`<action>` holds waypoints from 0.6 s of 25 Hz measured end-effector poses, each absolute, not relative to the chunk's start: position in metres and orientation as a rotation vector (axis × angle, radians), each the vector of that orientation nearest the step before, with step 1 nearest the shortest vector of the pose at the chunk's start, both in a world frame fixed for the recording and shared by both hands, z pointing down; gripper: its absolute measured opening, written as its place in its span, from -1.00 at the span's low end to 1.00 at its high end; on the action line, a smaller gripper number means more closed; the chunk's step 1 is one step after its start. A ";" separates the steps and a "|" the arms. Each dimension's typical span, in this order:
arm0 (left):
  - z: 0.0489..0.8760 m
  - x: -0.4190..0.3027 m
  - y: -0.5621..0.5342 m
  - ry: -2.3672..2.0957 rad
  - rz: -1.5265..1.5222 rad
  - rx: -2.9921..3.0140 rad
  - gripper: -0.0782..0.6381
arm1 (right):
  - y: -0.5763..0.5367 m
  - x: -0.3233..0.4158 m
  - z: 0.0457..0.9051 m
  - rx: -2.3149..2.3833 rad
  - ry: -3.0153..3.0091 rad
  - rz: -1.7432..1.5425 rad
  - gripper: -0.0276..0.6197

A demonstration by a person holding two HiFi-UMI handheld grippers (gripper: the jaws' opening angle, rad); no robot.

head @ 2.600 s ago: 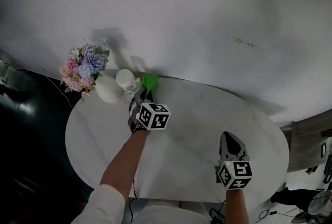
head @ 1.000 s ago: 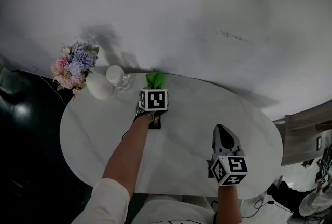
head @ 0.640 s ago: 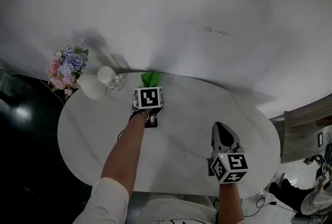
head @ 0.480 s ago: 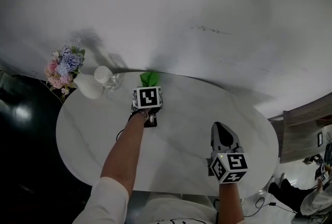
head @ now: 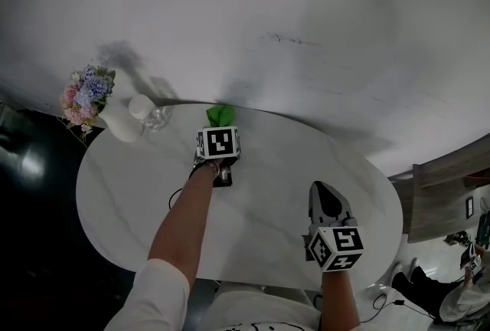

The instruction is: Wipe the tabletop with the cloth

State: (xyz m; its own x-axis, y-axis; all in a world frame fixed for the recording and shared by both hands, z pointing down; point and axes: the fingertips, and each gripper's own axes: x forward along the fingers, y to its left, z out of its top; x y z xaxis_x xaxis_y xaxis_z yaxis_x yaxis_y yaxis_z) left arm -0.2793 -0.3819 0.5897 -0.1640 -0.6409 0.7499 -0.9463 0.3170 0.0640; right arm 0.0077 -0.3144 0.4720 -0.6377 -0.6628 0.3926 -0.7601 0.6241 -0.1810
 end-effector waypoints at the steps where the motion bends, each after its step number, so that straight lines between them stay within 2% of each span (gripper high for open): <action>1: 0.591 -0.275 -0.382 -1.878 0.548 1.400 -0.63 | -0.315 0.010 0.472 1.153 -2.563 0.481 -0.93; 15: 0.594 -0.229 -0.399 -1.821 0.539 1.410 -0.63 | -0.326 0.051 0.475 1.189 -2.561 0.519 -0.93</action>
